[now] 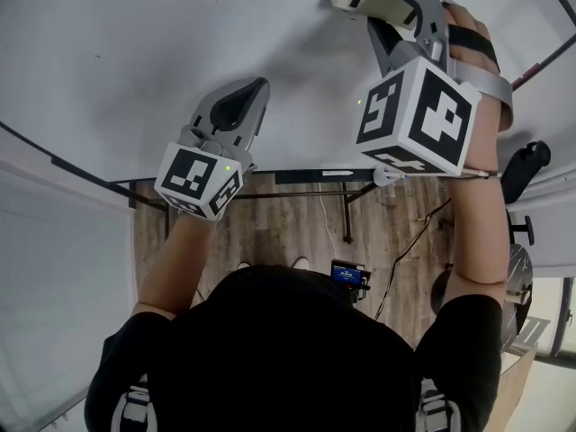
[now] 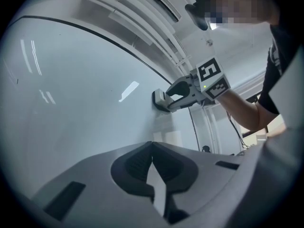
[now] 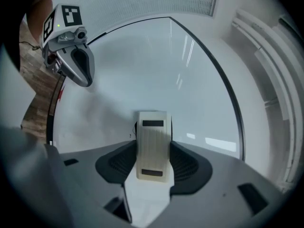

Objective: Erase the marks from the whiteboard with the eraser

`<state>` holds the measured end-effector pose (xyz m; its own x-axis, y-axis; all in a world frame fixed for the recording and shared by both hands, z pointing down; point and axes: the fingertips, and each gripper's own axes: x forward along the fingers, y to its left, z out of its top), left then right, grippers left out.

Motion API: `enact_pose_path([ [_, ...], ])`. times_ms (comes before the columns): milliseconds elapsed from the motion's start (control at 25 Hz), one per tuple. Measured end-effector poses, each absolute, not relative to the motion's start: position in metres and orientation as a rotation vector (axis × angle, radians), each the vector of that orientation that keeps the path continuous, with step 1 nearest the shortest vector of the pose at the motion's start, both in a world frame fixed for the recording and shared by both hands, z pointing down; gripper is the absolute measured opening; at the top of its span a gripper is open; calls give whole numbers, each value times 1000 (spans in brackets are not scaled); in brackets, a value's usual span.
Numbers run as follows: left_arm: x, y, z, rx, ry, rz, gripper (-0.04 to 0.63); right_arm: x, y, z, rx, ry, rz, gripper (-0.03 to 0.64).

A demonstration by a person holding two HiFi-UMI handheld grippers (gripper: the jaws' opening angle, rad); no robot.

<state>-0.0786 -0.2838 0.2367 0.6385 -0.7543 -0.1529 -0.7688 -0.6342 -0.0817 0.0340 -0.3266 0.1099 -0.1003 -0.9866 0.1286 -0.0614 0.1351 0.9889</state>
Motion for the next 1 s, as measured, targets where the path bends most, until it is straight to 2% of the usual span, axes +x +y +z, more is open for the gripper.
enact_pose_path([
  [160, -74, -286, 235, -2720, 1266, 153, 6, 33, -330, 142, 1020, -1382, -1072, 218],
  [480, -81, -285, 241, -2718, 1287, 146, 6, 23, -336, 269, 783, -1427, -916, 219],
  [1000, -80, -291, 255, -2736, 1303, 125, 6, 23, -325, 283, 818, -1458, -968, 221],
])
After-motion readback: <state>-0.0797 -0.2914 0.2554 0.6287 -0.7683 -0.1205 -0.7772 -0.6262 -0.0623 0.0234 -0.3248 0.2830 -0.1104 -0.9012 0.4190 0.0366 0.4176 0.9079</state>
